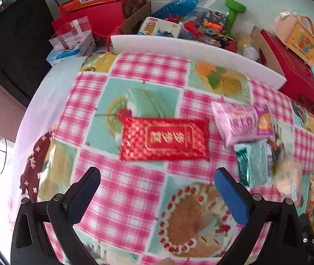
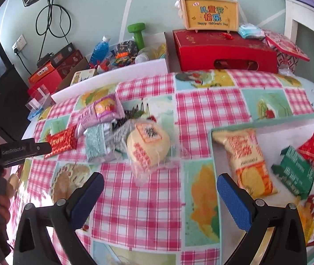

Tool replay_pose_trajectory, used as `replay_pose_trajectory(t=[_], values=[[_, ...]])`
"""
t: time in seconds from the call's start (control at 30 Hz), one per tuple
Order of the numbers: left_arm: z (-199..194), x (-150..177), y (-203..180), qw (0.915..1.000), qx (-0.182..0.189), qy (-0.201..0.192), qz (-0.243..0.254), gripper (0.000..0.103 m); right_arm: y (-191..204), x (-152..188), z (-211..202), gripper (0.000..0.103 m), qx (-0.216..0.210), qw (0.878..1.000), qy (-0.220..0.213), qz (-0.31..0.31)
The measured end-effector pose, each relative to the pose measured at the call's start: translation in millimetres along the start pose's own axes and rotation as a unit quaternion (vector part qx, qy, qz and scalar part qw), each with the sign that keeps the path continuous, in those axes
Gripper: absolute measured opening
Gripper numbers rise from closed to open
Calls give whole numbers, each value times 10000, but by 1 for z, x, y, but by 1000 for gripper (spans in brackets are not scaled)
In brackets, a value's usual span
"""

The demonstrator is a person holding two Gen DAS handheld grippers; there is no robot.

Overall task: Organize snacks
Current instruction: 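Grasp the red cake pack with left tool while right tool grasps round pastry bag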

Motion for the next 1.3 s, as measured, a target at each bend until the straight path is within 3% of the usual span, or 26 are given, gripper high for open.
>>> replay_pose_trajectory(t=[0.23,0.47,0.63,0.8,1.03,1.2,1.3], values=[[21,-50,27,9985,-217,-215,-443,102,-7,-24,6,103,177,9997,-69,-136],[63,-73,57,9936,-606,-189,-931,102,-9,-21,27,103,112,9998,99,-114],[76,-66,68,9937,-628,-66,-923,102,-10,-23,35,103,170,9995,146,-207],[72,-47,65,9957,-763,14,-533,102,-5,-25,39,103,137,9992,190,-332],[61,-4,52,9987,-342,337,-140,102,-2,-24,47,103,174,9986,313,-401],[43,-5,41,9989,149,170,-412,102,1,-25,54,95,222,9977,378,-518],[35,-6,16,9991,361,67,-195,102,6,-25,59,89,173,9974,412,-567]])
Point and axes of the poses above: each gripper's, at about its wrist camera, not at the fingertips, and z roughly the way its jaws point, y to its left, x to its underside, the point moved 8 cm from there along z, roughly the way its jaws point, and after that the axes turned 11 degrees about -z, right-handed, at the moved point
